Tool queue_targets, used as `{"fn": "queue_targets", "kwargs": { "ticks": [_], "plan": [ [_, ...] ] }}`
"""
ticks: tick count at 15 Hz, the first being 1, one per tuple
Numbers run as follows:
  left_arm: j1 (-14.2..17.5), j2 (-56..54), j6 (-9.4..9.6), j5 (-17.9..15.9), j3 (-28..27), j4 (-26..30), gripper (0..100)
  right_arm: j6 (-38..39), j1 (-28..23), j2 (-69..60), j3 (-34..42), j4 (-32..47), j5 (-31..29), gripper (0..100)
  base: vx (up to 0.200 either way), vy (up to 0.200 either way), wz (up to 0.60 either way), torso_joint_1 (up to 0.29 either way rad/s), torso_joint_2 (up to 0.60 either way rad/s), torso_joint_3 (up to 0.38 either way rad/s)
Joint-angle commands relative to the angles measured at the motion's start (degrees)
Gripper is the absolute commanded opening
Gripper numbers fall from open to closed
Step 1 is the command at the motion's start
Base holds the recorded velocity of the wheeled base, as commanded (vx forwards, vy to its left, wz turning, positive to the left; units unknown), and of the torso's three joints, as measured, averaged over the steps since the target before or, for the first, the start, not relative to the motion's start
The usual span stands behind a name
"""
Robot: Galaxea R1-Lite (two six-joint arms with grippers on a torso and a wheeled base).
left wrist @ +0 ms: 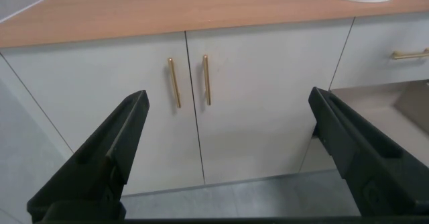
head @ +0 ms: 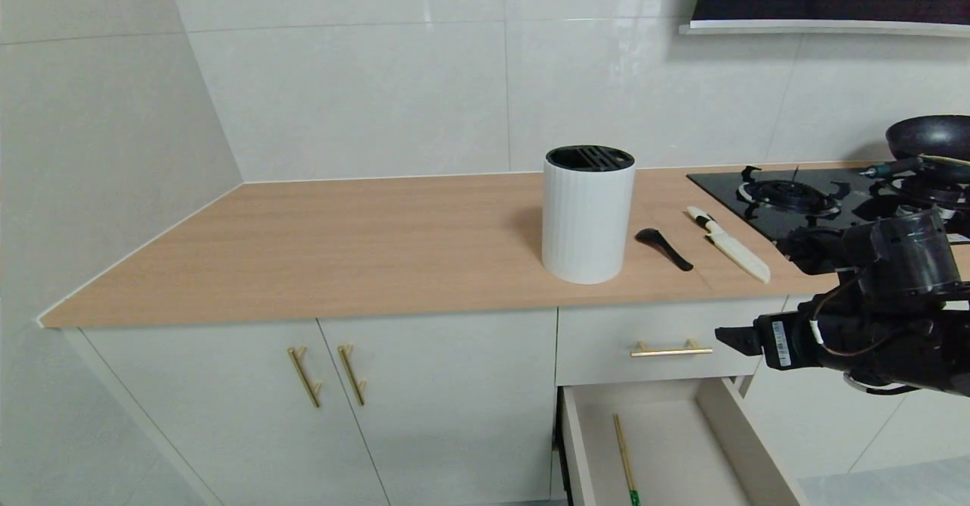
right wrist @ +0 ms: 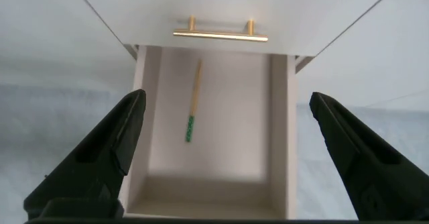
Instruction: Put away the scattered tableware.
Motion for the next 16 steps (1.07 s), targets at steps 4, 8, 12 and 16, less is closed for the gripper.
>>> {"fn": "queue_targets", "kwargs": {
  "ticks": [4,8,12,16],
  "plan": [
    [0.02,0.07,-0.01,-0.02,0.01,0.09,100,-0.38,-0.34,-0.87,0.17,-3.13,0.96,100,0.000,0.000,0.00,0.009,-0.02,-0.012],
    [0.02,0.07,-0.01,-0.02,0.01,0.00,100,-7.32,-8.43,3.61,-12.14,-2.17,14.93,100,0.000,0.000,0.00,0.000,0.00,0.000],
    [0.02,0.07,-0.01,-0.02,0.01,0.00,100,-17.43,-13.79,14.07,-22.33,0.73,15.63,100,0.000,0.000,0.00,0.000,0.00,0.000],
    [0.02,0.07,-0.01,-0.02,0.01,0.00,100,-17.17,-14.23,20.49,-31.21,1.26,18.09,100,0.000,0.000,0.00,0.000,0.00,0.000]
  ]
}}
